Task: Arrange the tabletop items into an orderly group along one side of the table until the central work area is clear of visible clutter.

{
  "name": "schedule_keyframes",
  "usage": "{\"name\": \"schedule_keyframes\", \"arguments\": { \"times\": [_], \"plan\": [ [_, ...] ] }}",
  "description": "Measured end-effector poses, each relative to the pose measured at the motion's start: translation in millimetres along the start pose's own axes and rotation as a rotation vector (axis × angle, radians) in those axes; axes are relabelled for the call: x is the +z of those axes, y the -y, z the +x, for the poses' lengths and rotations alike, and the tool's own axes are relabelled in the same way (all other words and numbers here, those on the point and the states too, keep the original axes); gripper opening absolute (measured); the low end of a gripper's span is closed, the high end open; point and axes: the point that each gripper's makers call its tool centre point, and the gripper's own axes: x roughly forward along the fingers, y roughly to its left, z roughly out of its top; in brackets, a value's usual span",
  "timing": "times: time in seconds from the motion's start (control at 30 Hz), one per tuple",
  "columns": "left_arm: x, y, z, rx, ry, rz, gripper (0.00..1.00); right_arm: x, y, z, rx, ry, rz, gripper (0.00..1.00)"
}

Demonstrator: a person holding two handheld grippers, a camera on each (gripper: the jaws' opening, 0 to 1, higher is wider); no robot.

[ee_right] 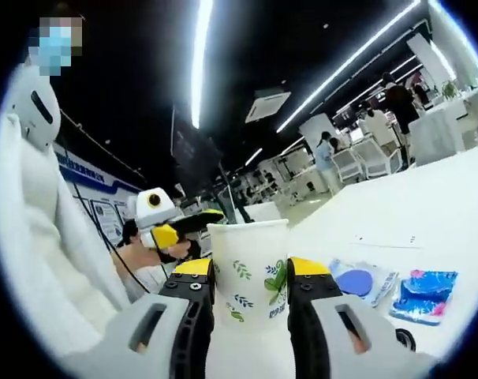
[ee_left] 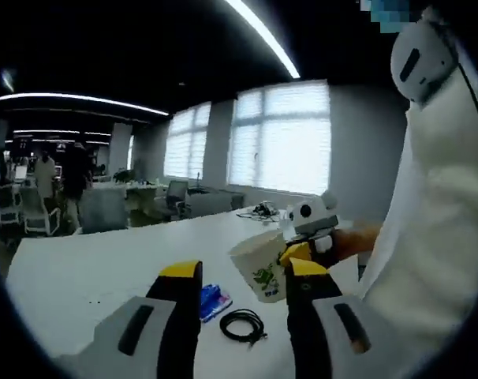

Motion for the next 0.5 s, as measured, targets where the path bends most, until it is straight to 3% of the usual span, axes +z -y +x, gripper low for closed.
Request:
{"name": "schedule_keyframes", "arguments": {
  "times": [0.1,0.2,0.33,0.43,0.5],
  "plan": [
    [1.1,14.3,10.0,-0.065,-0.056,0.082,0.42,-4.9,-3.4,4.2,0.007,-0.037,-0.053,0.34],
    [-4.8,23.9,18.0,-0.116,-0.113,0.109,0.38,-9.4,-7.8,7.1,0.019,-0.062,-0.087,0.35],
    [-27.3,24.6,21.7,-0.167,-0.209,0.122,0.31,-16.7,-16.0,7.7,0.048,-0.097,-0.125,0.35],
    [-31.4,27.4,19.1,-0.203,-0.23,0.186,0.28,-18.1,-20.6,5.5,0.067,-0.106,-0.136,0.35],
    [-31.2,31.7,18.5,-0.224,-0.233,0.197,0.2,-19.4,-22.3,4.8,0.076,-0.114,-0.133,0.35]
  ]
}}
